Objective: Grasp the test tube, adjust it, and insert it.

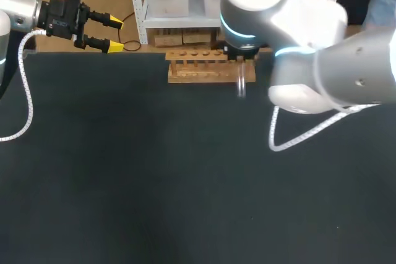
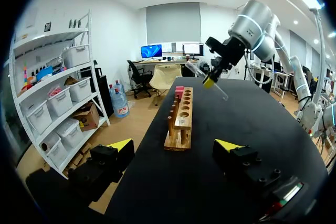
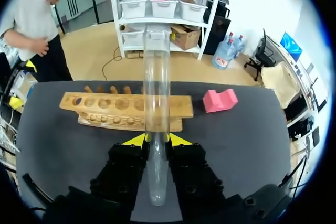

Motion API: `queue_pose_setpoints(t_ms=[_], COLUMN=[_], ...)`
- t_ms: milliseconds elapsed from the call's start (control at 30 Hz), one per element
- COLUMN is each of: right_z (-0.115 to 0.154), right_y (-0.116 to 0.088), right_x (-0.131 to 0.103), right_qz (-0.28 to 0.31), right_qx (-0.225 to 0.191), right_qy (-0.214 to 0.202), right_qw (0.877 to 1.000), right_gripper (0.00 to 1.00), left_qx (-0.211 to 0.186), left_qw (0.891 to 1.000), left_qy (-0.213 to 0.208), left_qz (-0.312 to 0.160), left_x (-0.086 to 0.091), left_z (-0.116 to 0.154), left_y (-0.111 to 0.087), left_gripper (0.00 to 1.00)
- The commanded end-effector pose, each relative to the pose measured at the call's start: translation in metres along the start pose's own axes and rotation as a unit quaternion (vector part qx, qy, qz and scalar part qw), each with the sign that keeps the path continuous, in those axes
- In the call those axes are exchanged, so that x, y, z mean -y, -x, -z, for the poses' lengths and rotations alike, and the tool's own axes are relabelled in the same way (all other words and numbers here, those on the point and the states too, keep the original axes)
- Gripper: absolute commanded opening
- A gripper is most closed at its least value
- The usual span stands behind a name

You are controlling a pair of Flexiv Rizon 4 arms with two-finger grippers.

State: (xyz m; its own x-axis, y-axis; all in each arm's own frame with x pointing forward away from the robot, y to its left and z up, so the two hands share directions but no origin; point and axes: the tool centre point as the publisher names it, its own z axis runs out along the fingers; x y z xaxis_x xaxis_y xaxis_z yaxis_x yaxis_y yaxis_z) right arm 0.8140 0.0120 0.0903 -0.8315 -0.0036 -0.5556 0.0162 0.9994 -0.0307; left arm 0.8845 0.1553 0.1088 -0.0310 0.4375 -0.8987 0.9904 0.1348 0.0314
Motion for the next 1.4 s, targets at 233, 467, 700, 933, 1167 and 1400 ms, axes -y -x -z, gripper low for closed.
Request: queue_pose_setpoints(t_ms=[233,467,700,933,1167,1400], right_z=[0.063,0.073,0.075,0.075,0.075,0.075], right_y=[-0.014,-0.021,-0.023,-0.023,-0.023,-0.023], right_x=[0.042,0.052,0.052,0.052,0.052,0.052], right_qz=[0.008,0.002,0.005,0.005,0.005,0.005], right_qx=[0.057,0.058,0.059,0.059,0.059,0.059], right_qy=[0.021,0.008,0.011,0.011,0.011,0.011], right_qw=[0.998,0.998,0.998,0.998,0.998,0.998], right_gripper=[0.00,0.00,0.00,0.00,0.00,0.00], left_qx=[0.000,0.000,0.000,0.000,0.000,0.000], left_qw=[1.000,1.000,1.000,1.000,1.000,1.000], left_qy=[0.001,0.001,0.001,0.001,0.001,0.001], left_qz=[-0.001,-0.001,-0.001,-0.001,-0.001,-0.001], left_x=[0.001,0.001,0.001,0.001,0.001,0.001], left_z=[0.000,0.000,0.000,0.000,0.000,0.000], left_y=[0.000,0.000,0.000,0.000,0.000,0.000], left_gripper=[1.00,1.00,1.00,1.00,1.00,1.00])
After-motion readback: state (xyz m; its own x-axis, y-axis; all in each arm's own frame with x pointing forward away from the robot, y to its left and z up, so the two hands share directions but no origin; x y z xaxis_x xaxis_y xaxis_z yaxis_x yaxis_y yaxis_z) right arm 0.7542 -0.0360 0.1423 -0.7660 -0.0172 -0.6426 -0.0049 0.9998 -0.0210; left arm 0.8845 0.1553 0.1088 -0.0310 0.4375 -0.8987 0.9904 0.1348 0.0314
